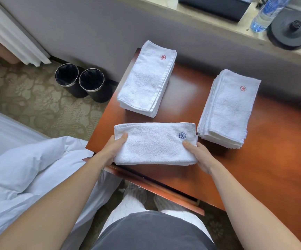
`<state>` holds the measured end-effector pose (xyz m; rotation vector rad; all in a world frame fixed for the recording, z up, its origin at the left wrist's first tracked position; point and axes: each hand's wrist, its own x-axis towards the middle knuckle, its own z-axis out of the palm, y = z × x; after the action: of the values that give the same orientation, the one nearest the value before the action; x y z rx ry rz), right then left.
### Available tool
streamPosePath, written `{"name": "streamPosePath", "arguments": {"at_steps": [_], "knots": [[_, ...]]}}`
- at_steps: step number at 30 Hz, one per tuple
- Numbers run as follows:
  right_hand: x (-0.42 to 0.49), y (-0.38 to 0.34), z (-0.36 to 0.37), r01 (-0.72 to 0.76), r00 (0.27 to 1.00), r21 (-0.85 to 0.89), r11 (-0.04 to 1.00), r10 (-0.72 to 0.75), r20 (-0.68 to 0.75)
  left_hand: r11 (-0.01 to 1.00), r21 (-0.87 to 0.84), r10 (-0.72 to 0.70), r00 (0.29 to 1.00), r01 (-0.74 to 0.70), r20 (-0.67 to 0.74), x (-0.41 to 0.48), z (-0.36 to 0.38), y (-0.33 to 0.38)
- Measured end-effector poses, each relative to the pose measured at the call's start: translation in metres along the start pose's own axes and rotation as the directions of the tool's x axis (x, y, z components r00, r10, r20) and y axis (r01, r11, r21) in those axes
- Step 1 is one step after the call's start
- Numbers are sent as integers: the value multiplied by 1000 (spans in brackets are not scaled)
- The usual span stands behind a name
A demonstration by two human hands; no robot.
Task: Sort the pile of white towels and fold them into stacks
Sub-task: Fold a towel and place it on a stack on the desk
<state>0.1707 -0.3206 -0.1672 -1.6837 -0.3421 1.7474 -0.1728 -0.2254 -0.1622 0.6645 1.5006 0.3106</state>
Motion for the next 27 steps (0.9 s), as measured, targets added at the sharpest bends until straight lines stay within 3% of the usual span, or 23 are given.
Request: {"name": "streamPosePath", "arguments": {"at_steps": [8,15,21,27], "knots": [[-2,-7,4,-13,1000,32,999,14,-24,995,-93,47,979,-29,200,-5,-1,7],[-6,-7,-6,-103,994,125,987,100,34,996,-93,25,980,-7,198,-5,3,8],[-5,-5,-11,-104,994,120,987,98,58,999,40,-15,1000,15,11,0,3,1],[-3,5,2,34,988,-139,990,-54,-143,989,144,-10,985,35,-170,4,6,-6]]}}
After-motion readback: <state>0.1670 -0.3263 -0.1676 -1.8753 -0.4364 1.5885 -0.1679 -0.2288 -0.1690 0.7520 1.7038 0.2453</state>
